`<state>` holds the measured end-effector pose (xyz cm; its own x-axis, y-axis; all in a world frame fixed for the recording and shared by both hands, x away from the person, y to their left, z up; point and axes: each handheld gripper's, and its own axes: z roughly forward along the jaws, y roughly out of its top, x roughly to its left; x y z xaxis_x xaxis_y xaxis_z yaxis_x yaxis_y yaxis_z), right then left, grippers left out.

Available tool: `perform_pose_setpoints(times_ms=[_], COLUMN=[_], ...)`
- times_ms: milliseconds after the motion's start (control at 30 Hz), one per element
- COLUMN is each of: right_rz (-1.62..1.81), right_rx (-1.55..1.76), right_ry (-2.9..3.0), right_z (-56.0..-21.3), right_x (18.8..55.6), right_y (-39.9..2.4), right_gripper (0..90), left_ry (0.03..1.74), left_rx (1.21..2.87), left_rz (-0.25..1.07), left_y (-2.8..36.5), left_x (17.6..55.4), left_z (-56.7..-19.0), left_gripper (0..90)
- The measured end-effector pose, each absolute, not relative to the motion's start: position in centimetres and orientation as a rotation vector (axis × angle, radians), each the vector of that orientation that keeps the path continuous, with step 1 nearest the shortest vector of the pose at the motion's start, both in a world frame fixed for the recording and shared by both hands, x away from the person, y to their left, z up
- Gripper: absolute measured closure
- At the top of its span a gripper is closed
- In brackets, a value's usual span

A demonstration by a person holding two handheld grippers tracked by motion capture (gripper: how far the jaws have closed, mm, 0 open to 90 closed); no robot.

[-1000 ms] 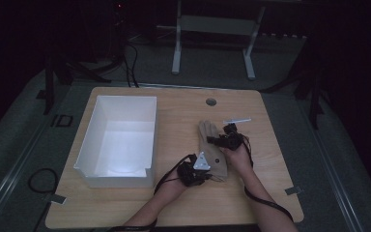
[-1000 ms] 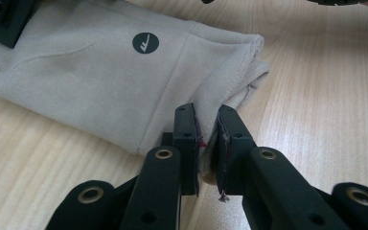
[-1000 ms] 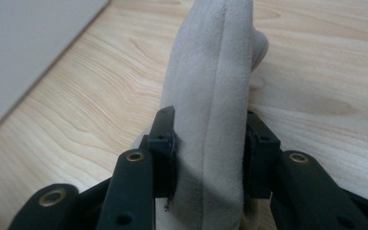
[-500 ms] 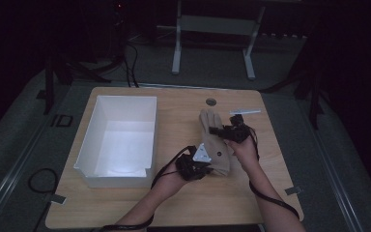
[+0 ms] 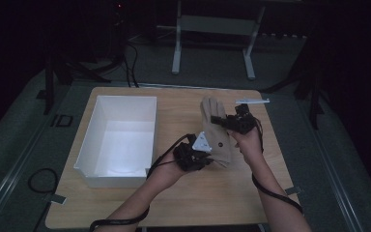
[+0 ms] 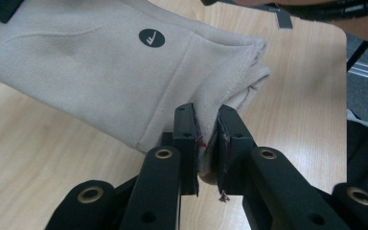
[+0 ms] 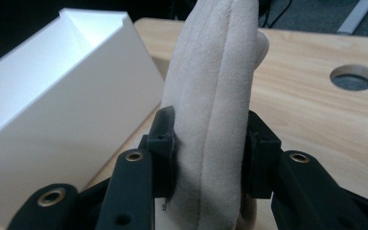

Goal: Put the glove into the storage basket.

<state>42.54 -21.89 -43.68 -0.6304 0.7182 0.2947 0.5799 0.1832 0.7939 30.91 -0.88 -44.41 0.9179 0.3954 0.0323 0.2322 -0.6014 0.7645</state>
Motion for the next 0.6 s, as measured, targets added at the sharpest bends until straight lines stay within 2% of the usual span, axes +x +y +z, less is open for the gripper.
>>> perform_pose_setpoints(times_ms=[600], right_rz=[1.46], right_rx=[1.171], right_ry=[2.301], right_z=[-39.7], right_x=[42.7], right_y=[-18.8], right_gripper=[62.7], left_ry=[0.489], left_rx=[2.228], left_rz=[0.314], left_y=[2.2], left_x=[30.6], left_z=[-41.4], left_gripper=[81.3])
